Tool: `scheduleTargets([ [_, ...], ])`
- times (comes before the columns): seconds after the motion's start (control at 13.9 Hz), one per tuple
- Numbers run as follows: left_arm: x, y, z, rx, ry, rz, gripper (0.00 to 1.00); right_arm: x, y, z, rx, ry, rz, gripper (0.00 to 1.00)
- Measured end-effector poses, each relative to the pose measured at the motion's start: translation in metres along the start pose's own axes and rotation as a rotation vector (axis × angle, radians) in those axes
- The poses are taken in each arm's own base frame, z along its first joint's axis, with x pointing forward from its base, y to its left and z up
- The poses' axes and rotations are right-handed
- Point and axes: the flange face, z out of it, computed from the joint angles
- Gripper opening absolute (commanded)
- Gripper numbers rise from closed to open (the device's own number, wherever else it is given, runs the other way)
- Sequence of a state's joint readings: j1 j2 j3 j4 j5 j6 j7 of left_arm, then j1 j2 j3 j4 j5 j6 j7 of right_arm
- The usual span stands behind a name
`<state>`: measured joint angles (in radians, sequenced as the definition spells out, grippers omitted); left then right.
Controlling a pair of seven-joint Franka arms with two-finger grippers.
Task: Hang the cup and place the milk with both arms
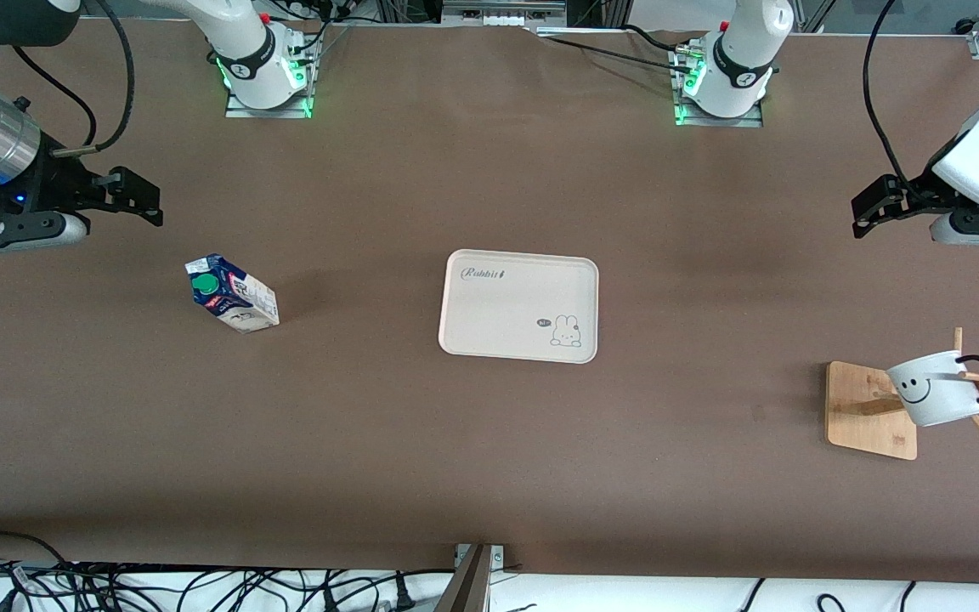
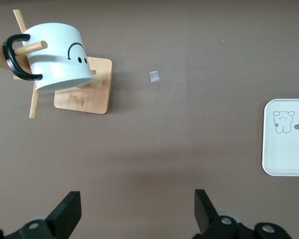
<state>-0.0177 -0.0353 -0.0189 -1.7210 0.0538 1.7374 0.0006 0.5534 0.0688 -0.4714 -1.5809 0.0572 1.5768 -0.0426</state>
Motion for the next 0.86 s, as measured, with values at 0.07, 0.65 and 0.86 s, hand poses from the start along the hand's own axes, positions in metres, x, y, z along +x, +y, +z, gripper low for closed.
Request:
scheduleTargets([
  [0.07, 0.000, -0.001, 0.000, 0.000, 0.000, -0.002, 1.00, -0.002, 0.003, 0.000, 0.006, -0.015, 0.003, 1.00],
  [0.65, 0.000, -0.001, 0.000, 0.000, 0.000, -0.002, 1.00, -0.024, 0.016, -0.027, -0.002, 0.001, 0.001, 1.00],
  [0.86, 0.000, 0.001, 0.000, 0.000, 0.000, 0.001, 1.00, -0.024, 0.012, -0.028, -0.005, 0.006, -0.006, 1.00],
])
